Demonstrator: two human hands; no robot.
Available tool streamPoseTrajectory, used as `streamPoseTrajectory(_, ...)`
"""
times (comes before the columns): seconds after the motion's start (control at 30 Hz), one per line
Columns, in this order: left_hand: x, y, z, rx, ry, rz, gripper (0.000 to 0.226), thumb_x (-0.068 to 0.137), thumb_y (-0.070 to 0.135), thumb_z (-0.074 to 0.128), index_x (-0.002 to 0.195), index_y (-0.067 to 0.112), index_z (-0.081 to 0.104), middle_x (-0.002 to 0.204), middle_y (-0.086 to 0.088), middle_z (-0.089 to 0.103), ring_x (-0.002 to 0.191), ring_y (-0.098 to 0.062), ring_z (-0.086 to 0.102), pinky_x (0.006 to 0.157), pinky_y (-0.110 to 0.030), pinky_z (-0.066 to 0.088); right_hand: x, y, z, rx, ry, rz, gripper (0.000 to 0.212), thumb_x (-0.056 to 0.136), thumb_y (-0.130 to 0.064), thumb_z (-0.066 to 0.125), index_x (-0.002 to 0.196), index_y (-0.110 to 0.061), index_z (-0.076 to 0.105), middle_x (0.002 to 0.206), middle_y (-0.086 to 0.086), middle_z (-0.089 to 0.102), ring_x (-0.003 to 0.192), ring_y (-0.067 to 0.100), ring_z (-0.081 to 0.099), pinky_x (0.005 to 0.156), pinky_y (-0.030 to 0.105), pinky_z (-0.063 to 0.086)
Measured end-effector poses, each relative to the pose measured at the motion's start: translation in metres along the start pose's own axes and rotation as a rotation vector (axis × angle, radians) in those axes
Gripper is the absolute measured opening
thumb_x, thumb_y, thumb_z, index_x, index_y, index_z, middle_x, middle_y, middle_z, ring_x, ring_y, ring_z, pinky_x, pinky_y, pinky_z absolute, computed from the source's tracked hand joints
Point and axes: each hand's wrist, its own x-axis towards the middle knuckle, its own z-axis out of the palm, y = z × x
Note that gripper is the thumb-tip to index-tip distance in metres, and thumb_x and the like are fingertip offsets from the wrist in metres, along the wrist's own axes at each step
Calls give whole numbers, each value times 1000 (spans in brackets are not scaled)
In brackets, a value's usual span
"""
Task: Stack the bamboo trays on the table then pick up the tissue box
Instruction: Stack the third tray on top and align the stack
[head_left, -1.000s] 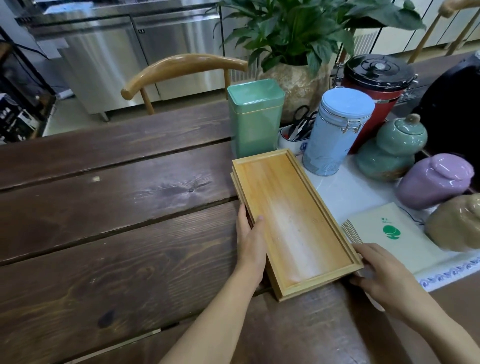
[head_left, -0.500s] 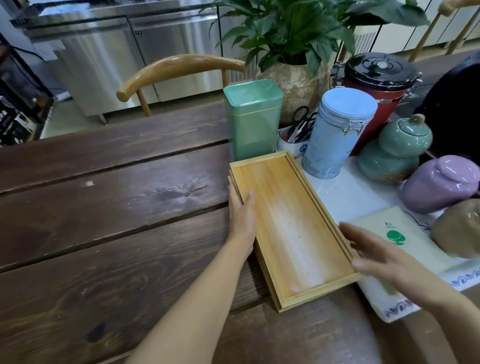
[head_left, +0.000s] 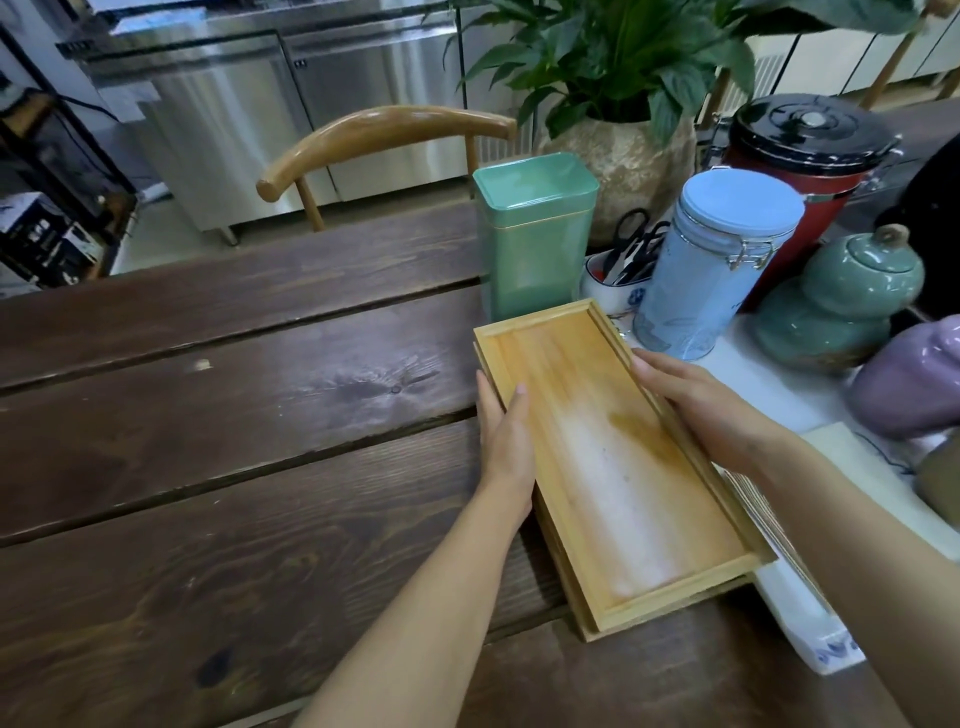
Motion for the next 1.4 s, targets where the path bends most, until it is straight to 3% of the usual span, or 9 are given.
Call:
streamPoseTrajectory(0.1,-1,0,1,10,-15,-3,61,96,36,41,148,39,10,157,2,24,139,-21,31,113,-50,28,-4,2,1,-22,21,-25,76,68,-51,59,136,-21,42,125,-20,56,106,-7,53,92,17,40)
streamPoseTrajectory(0.2,-2,0,1,14,-30,0,61,97,36,40,149,38,6,158,3,21,140,-20,29,114,-49,27,-9,5,5,-55,11,-24,70,77,-46,55,140,-25,34,121,-34,50,107,-15,49,84,4,37)
streamPoseTrajectory(0.33,-3,0,1,21,-40,26,60,98,33,38,149,38,6,158,3,19,142,-19,26,115,-49,25,-11,10,5,-81,15,31,84,73,-55,53,145,-34,14,132,-21,25,121,-1,25,96,20,22)
streamPoseTrajectory(0.63,-8,1,2,24,-21,25,58,97,37,39,148,38,12,157,2,24,140,-19,29,114,-49,27,-14,9,6,-104,31,6,85,71,-56,53,145,-34,18,151,-11,23,127,4,26,104,26,21)
streamPoseTrajectory(0.73,-22,-5,1,-3,-31,32,54,97,37,40,147,40,19,153,5,32,136,-17,36,112,-49,30,-16,8,4,-88,7,-4,78,74,-53,54,143,-33,25,149,-11,33,132,8,34,112,33,24)
streamPoseTrajectory(0.93,-46,-19,3,-1,-38,32,54,96,35,42,145,44,21,152,7,34,136,-16,36,112,-49,29,-24,12,4,-82,21,-11,68,75,-51,56,138,-37,34,129,-26,49,120,-2,46,105,28,32)
streamPoseTrajectory(1.07,-50,-11,-1,34,-45,9,56,96,38,42,146,43,18,152,5,34,135,-16,37,112,-48,30,-26,10,4,-96,34,-10,74,75,-53,57,140,-31,33,141,-14,44,128,6,42,111,34,29)
streamPoseTrajectory(1.2,-59,-3,-12,78,20,-68,60,93,46,42,147,39,15,156,7,25,140,-17,27,111,-40,23,-36,9,-1,-146,100,-6,76,80,-50,54,145,-23,24,152,-9,27,131,3,28,106,25,21)
streamPoseTrajectory(1.4,-84,42,-55,274,78,-115,59,93,47,43,147,34,22,157,4,23,142,-21,23,111,-43,21,-58,-7,8,-308,319,-101,60,86,-42,56,137,-16,38,141,2,44,123,13,42,98,28,32)
